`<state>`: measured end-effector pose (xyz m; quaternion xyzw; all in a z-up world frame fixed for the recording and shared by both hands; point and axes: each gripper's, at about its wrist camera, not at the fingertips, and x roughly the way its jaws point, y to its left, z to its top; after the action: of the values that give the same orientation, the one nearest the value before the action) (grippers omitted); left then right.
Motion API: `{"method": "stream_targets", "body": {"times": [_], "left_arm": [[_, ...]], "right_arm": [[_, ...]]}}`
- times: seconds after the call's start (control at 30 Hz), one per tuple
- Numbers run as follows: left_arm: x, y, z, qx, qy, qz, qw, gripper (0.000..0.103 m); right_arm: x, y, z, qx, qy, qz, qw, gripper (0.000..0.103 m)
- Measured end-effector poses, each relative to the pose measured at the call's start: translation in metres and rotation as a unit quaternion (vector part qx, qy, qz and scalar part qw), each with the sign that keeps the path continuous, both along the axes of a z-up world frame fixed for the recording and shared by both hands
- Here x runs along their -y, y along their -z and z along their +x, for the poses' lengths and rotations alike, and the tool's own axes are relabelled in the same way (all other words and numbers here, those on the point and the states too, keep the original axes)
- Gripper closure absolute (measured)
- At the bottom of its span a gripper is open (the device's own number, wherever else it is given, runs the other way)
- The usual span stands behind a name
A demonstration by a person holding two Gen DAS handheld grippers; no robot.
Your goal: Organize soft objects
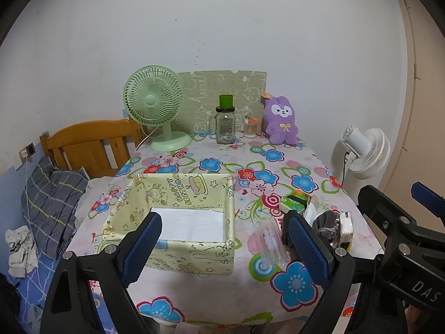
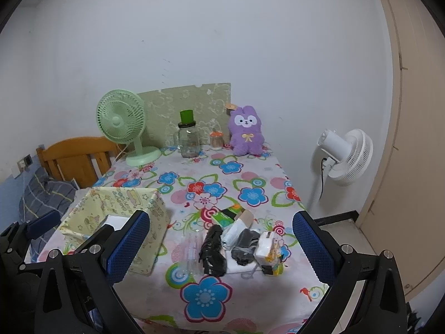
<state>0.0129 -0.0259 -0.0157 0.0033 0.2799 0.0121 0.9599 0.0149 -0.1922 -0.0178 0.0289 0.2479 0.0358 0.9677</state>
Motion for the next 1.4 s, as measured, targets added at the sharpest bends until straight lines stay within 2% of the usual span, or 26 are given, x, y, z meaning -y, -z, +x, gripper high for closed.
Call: {"method": "stream_targets", "body": {"times": [0.17,0.33,0.57,1.07,1.4], "left_arm": [[0.012,0.01,0.009,-0.012,0.009,-0.001,0.9999,0.012],[0.024,0.022,0.014,-0.005,-0.002,-0.004,1.0,0.013],[0.044,0.039,0.028,-0.033,0.014,-0.002,0.9994,0.013],[0.073,0.073,0.062,-0.084,0.036,0.007,0.9958,0.021],[0.086,0.089,0.082,-0.108,0.048,0.012,0.9929,0.026]], "right_arm": [[0.007,0.01,0.006,-0.007,0.005,-0.002,1.0,0.0],[0.015,0.022,0.013,-0.016,0.001,0.001,1.0,0.002],[0.025,0.04,0.027,-0.035,-0.006,0.001,0.999,0.005],[0.042,0.074,0.057,-0.085,0.003,0.005,0.996,0.015],[0.05,0.094,0.076,-0.119,0.011,0.015,0.993,0.027]]}}
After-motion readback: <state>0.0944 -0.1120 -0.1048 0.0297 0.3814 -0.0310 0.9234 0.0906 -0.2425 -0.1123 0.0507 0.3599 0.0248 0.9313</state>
